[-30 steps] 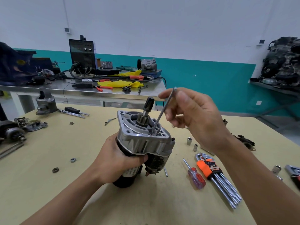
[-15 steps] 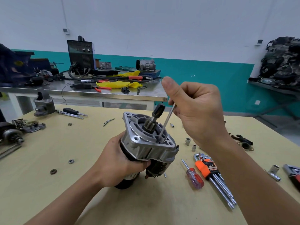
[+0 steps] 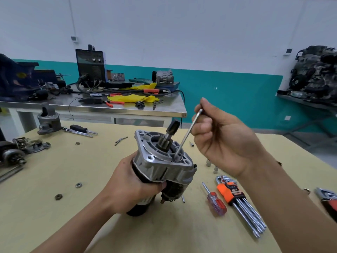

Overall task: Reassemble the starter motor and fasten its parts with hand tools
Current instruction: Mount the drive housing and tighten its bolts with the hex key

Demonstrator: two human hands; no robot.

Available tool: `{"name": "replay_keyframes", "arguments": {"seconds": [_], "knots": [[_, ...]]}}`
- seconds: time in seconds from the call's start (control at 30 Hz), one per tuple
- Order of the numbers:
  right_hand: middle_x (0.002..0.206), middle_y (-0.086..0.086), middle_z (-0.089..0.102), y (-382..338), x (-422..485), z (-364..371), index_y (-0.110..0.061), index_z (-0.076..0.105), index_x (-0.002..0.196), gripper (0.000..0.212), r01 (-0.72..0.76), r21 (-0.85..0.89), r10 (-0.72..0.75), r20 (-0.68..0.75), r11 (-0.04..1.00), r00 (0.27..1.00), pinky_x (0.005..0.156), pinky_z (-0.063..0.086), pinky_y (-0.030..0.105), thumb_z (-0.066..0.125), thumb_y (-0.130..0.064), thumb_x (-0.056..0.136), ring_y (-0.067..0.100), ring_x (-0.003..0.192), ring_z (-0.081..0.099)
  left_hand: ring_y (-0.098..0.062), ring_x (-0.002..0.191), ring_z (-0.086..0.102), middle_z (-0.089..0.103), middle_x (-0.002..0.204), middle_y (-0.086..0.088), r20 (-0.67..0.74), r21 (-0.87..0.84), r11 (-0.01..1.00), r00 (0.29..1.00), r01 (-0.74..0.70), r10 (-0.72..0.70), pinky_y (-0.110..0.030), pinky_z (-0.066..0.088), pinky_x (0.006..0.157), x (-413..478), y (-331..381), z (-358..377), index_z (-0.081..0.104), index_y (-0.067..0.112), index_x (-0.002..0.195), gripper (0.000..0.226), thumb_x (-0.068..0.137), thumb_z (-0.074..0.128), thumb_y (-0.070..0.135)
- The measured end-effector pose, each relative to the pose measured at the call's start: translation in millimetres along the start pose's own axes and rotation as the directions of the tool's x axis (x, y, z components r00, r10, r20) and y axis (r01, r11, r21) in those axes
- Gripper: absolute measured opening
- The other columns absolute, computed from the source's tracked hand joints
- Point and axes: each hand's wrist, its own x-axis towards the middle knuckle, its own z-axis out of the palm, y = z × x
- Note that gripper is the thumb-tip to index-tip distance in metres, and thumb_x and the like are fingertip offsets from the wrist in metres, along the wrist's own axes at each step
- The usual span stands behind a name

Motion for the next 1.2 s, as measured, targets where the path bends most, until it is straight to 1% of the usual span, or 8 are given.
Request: {"name": "replay_keyframes", "arguments": {"seconds": [0.1,0.23,0.4,0.53,0.73,0.93,1.1,1.2], "knots": [[0.055,-0.001,0.057,20.8,5.7,-2.0,-0.013,0.069,0.071,0.014,0.327,-0.116,-0.336,-0.063,0.938,0.94,0.043,0.046,0.018,0.071,-0.026,0.076,0.011,0.048,0.06,-0.012,0.107,0.069,0.074,0.114,0.006,-0.047,-0.029,1.0,0.999,0.008,-0.009,-0.016,0.053,0.083,0.1,-1.5,-0.6,0.07,0.029,0.113,0.051,0.066,0.084,0.012],[0.056,-0.002,0.065,37.6,13.5,-1.1,-0.016,0.069,0.073,0.011,0.717,-0.596,-0.84,0.126,0.361,0.528,0.044,0.045,0.021,0.078,-0.017,0.08,0.014,0.044,0.06,-0.012,0.109,0.068,0.073,0.116,0.006,-0.05,-0.027,1.0,0.999,-0.015,0.013,-0.015,0.052,0.084,-1.8,-2.1,-0.9,0.068,0.022,0.117,0.055,0.065,0.083,0.017],[0.05,0.004,0.052,26.0,15.7,-5.9,-0.008,0.059,0.065,0.027,0.437,-0.849,-0.88,0.421,-0.297,0.22,0.047,0.039,0.024,0.077,-0.012,0.085,0.016,0.045,0.046,-0.009,0.106,0.069,0.074,0.114,0.008,-0.047,-0.007,1.0,0.999,-0.019,0.019,-0.012,0.052,0.081,-1.0,-0.9,2.4,0.07,0.032,0.112,0.053,0.068,0.082,0.004],[0.07,0.007,0.063,18.1,15.0,-11.1,-0.001,0.068,0.072,0.017,0.453,-0.783,-0.793,0.564,-0.426,0.23,0.058,0.049,0.033,0.074,-0.005,0.087,0.022,0.064,0.059,-0.008,0.106,0.069,0.074,0.113,0.009,-0.054,-0.01,1.0,0.998,-0.011,0.011,-0.011,0.052,0.081,-0.5,0.3,3.9,0.07,0.037,0.111,0.055,0.068,0.083,0.005],[0.098,-0.013,0.071,3.2,5.2,-23.4,-0.011,0.063,0.125,0.028,0.542,-0.835,-0.555,0.497,-0.095,0.668,0.073,0.059,0.028,0.051,-0.021,0.102,0.006,0.088,0.07,-0.009,0.105,0.07,0.074,0.113,0.008,-0.063,-0.01,1.0,0.998,-0.002,0.001,-0.013,0.052,0.08,0.6,0.8,2.2,0.069,0.037,0.112,0.055,0.068,0.082,0.006],[0.073,-0.022,0.063,-16.3,3.8,-15.8,-0.032,0.071,0.088,0.006,0.536,-0.844,-0.523,0.443,0.03,0.728,0.061,0.052,0.026,0.069,-0.026,0.089,0.005,0.068,0.059,-0.006,0.103,0.069,0.074,0.112,0.011,-0.032,0.029,1.0,0.999,0.007,-0.006,-0.01,0.051,0.079,1.5,1.6,2.1,0.069,0.038,0.11,0.055,0.067,0.083,0.007],[0.046,0.002,0.028,-5.5,4.7,-3.0,-0.014,0.06,0.049,0.041,0.219,-0.689,-0.31,-0.009,0.691,0.951,0.038,0.023,0.017,0.064,-0.023,0.089,0.016,0.045,0.017,-0.007,0.106,0.069,0.073,0.115,0.009,0.027,0.065,0.998,1.0,-0.007,0.005,-0.01,0.051,0.083,0.5,2.1,3.6,0.068,0.033,0.113,0.059,0.068,0.085,-0.002],[0.045,-0.004,0.03,-7.9,5.5,-1.9,-0.012,0.057,0.056,0.039,-0.034,-0.441,-0.05,-0.179,0.897,0.983,0.032,0.018,0.014,0.053,-0.021,0.094,0.007,0.036,0.021,-0.009,0.106,0.069,0.073,0.115,0.007,0.031,0.065,0.998,1.0,-0.001,-0.001,-0.012,0.051,0.084,0.9,1.6,4.1,0.069,0.03,0.114,0.059,0.069,0.084,-0.004]]}}
